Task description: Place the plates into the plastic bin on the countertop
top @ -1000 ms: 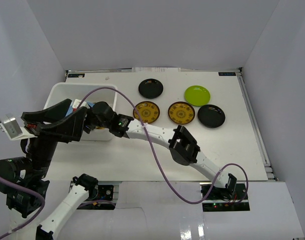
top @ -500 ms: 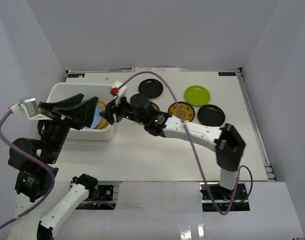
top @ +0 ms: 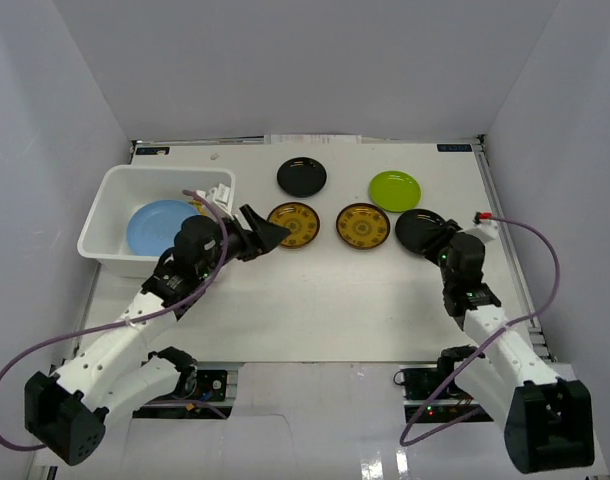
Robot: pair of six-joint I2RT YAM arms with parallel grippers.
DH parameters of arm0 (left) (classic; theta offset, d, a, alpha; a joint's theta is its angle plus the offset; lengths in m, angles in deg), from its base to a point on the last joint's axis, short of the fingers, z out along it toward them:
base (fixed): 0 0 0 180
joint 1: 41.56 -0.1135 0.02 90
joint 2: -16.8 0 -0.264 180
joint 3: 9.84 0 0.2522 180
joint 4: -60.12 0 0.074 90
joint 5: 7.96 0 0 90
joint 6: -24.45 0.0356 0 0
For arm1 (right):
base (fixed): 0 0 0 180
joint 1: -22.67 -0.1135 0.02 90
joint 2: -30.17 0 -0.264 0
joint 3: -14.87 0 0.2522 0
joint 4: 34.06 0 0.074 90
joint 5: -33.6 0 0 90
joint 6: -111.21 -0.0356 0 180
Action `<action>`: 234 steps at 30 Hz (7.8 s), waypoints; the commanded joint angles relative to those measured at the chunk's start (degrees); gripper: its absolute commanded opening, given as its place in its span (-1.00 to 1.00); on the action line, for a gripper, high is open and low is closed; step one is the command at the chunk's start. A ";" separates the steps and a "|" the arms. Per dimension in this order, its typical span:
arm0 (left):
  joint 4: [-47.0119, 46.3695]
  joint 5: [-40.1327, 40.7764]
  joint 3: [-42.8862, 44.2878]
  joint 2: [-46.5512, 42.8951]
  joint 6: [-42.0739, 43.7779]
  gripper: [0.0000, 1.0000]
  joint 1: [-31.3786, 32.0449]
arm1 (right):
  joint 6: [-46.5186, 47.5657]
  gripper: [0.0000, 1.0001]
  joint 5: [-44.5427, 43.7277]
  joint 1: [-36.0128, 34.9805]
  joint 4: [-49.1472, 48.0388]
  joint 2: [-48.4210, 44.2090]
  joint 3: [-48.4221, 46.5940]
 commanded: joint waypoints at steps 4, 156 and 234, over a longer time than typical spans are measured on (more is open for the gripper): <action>-8.77 11.80 1.31 9.80 -0.36 0.61 10.00 | -3.95 0.11 16.09 26.37 -1.55 -1.89 6.41; 4.94 -30.19 -1.15 -4.60 9.84 -0.14 -43.87 | -8.53 -0.84 33.51 -32.47 -6.04 46.28 -52.47; 12.87 0.49 18.89 21.32 21.97 0.96 5.00 | -6.42 -0.84 48.54 3.83 -14.22 17.12 -7.65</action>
